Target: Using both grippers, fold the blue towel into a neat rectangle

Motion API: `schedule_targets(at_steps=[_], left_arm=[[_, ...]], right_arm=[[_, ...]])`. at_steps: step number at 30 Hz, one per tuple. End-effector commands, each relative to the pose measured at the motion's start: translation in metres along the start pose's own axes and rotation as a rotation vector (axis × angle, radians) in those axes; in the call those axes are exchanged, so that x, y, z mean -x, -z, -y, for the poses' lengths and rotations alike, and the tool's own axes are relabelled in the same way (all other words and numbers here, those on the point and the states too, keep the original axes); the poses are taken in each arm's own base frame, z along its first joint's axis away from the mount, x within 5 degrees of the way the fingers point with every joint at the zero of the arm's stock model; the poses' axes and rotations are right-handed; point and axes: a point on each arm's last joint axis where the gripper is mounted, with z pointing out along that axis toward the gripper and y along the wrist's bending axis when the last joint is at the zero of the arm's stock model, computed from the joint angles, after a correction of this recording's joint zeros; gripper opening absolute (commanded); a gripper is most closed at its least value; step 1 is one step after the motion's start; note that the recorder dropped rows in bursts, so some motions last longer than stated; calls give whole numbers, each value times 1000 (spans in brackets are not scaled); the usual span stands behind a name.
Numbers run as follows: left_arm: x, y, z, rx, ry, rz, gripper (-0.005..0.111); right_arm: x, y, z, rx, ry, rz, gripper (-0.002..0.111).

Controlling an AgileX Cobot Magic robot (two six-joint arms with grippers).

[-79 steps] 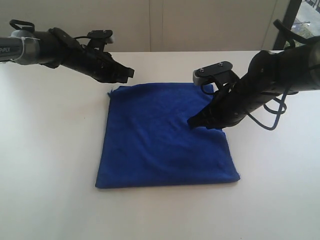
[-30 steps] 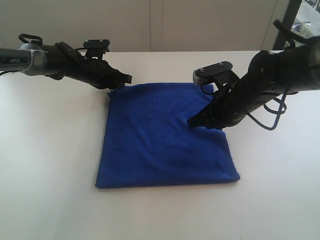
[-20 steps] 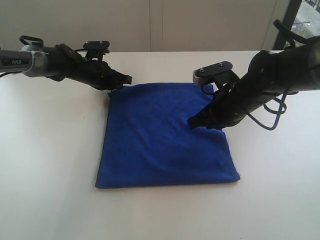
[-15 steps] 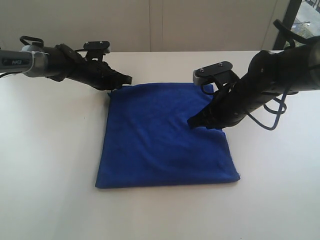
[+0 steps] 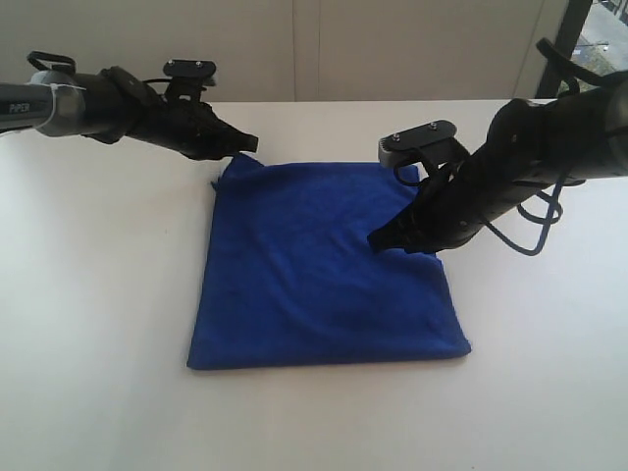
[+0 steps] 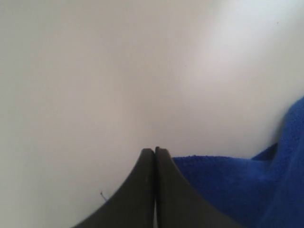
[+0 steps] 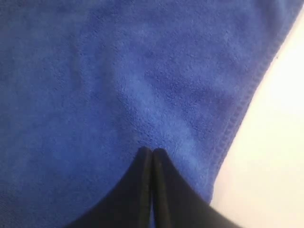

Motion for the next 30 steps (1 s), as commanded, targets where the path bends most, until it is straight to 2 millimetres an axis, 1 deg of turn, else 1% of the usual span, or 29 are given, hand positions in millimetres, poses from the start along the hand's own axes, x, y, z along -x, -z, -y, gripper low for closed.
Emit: schedule_targets(at_steps=[1,6,19,30], left_arm=[[9,8,1,11,-32,27,0],[7,7,1,14,-66,10,0],[9,8,-4,62,-118,28,0],[7,6,-4,64,-121,24,0]], right_arm=[[2,1,1,-6,5,13,0],[2,1,1,-6,5,13,0],[2,1,1,-6,5,11,0],[2,1,1,-6,5,11,0]])
